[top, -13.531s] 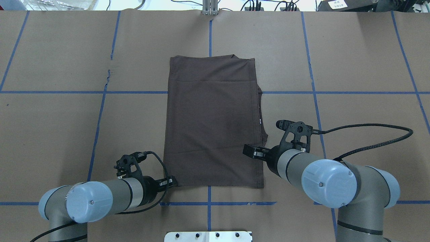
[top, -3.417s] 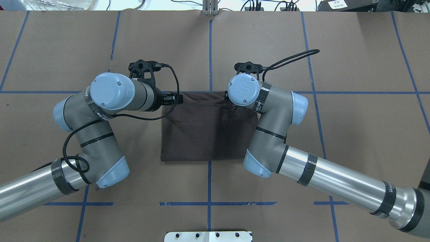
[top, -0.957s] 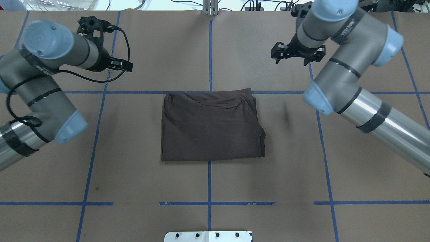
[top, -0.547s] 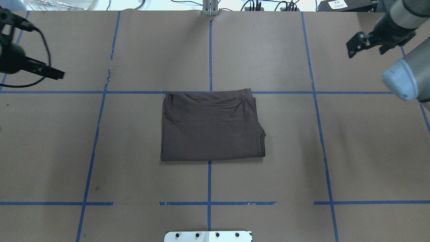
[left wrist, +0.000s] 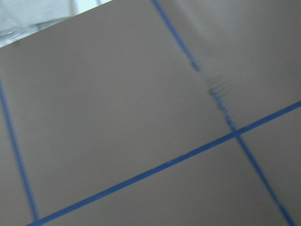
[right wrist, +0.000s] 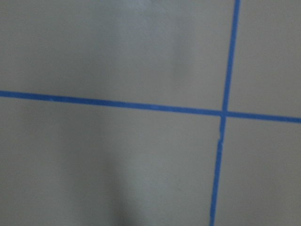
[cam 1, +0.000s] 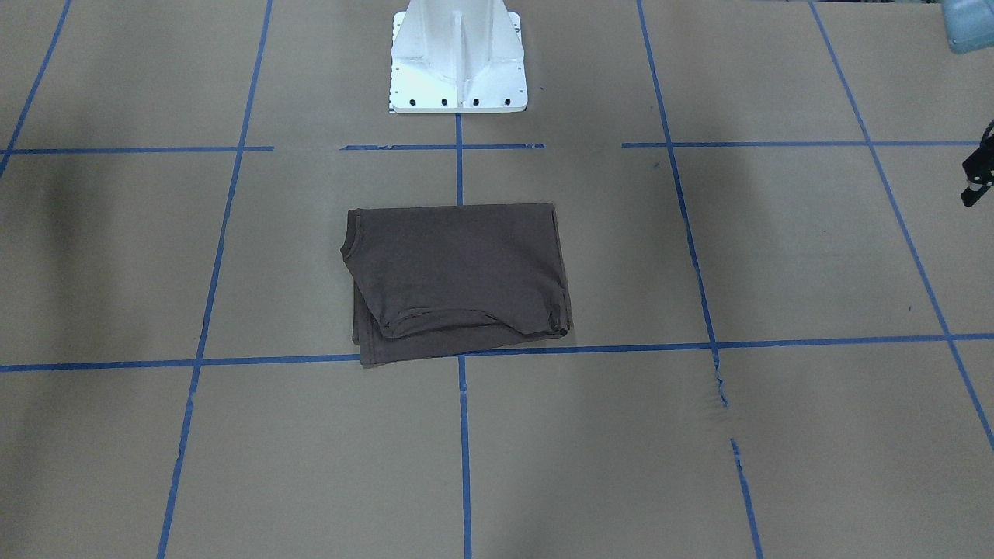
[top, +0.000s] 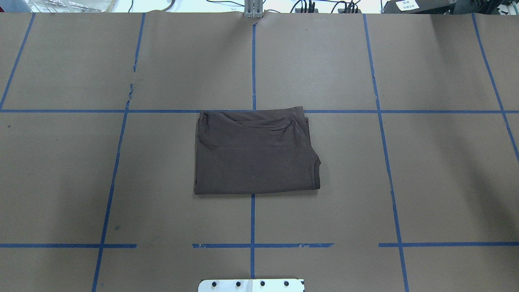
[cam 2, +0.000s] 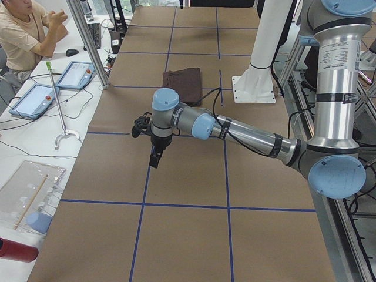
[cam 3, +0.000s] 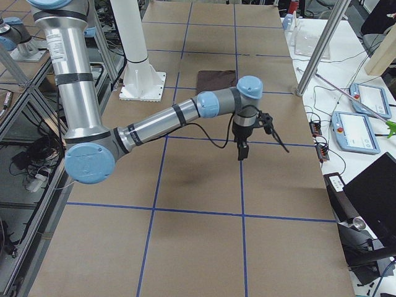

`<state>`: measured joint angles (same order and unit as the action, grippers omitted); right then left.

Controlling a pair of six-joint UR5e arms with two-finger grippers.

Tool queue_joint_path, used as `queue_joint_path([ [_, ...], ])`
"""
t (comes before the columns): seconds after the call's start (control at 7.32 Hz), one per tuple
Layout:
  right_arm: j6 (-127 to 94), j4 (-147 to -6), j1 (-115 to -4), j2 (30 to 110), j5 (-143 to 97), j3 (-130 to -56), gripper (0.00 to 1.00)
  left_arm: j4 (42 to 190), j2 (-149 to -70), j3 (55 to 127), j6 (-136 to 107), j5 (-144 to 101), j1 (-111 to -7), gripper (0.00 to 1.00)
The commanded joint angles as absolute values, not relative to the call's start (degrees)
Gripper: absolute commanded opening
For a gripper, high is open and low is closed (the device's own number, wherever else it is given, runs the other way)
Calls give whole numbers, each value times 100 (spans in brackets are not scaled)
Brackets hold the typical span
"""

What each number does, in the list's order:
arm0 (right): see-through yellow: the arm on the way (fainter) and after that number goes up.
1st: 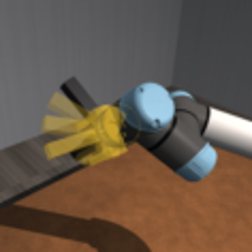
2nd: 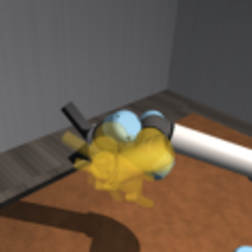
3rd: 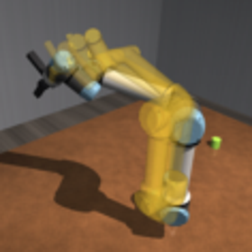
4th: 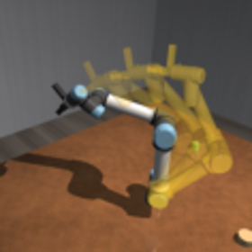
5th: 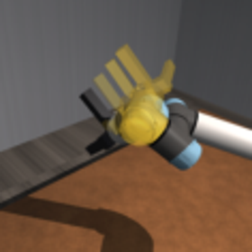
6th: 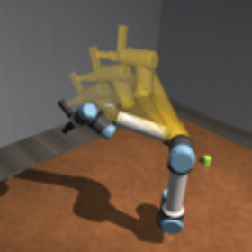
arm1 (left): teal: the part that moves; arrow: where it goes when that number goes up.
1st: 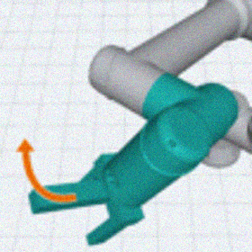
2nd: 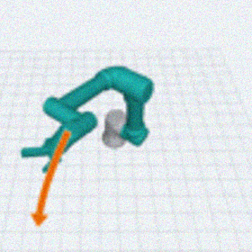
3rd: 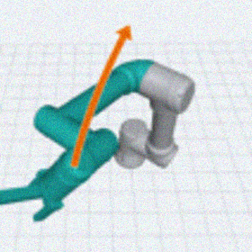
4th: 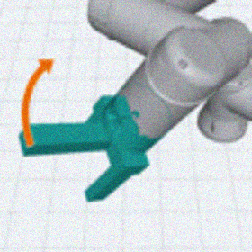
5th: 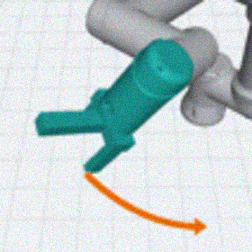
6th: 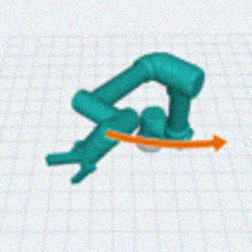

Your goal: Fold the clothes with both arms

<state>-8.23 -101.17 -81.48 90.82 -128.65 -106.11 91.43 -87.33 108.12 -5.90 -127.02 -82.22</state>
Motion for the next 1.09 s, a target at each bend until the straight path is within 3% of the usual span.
queue_joint_path([
  [0.0, -434, -10055, -8681, 9867, -12928, -10626, 100, 8850, -8370, 10330, 549, -12770, -9109, 100],
  [0.41, -342, -10037, -9026, 10274, -13535, -10714, 100, 8807, -8024, 9873, 536, -13945, -9272, 100],
  [0.96, -352, -10037, -9018, 10283, -13544, -10705, 100, 8877, -8024, 10020, 580, -13913, -9229, 100],
])
